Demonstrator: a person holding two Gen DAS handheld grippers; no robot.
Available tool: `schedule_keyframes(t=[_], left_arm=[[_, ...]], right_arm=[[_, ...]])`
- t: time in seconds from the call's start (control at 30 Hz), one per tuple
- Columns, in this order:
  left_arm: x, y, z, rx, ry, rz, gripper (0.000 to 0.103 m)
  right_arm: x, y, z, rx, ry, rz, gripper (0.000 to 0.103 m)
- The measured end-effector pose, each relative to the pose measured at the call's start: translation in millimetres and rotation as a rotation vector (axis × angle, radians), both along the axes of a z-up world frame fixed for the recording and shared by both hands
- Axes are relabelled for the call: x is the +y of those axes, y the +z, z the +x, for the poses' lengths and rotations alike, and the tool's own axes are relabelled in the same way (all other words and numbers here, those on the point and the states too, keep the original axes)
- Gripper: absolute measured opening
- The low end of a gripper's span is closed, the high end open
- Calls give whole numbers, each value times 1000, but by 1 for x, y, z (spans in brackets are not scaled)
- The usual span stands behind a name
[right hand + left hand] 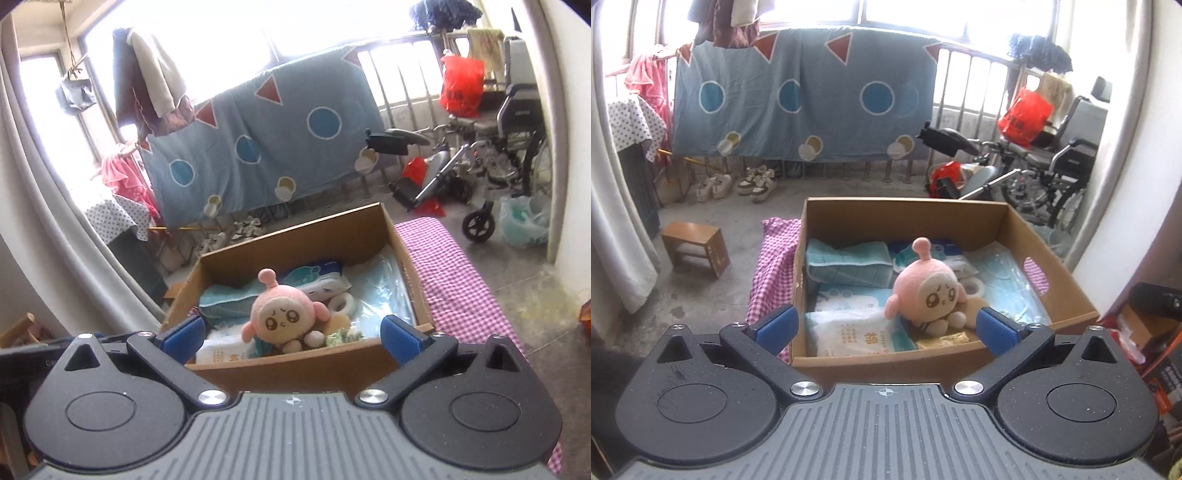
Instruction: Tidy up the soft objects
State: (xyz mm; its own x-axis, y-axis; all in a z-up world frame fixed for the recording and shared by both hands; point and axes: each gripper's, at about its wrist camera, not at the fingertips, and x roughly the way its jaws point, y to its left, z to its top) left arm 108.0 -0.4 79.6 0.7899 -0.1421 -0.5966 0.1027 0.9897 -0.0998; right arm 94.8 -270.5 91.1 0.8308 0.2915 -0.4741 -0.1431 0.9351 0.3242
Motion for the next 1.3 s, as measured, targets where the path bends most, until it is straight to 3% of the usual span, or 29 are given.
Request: schedule_keyframes(t=[0.1, 0.27, 0.37, 0.77, 1.3], left_arm=[[-12, -10, 0, 28, 49, 37, 103], [-26, -27, 9, 100, 20, 58, 103], [-33, -33, 10, 110, 53, 110, 103], [-47, -29, 15, 96, 93, 169, 102], [-46, -27, 18, 100, 98, 165, 103]], right_arm=[[15, -8, -2, -11, -60, -99, 103], [31, -15, 2, -29, -92, -213, 103], [38, -19, 8, -23, -92, -253, 103], [57, -32, 27, 40, -60, -323, 103], [54, -30, 34, 70, -74, -322, 103]])
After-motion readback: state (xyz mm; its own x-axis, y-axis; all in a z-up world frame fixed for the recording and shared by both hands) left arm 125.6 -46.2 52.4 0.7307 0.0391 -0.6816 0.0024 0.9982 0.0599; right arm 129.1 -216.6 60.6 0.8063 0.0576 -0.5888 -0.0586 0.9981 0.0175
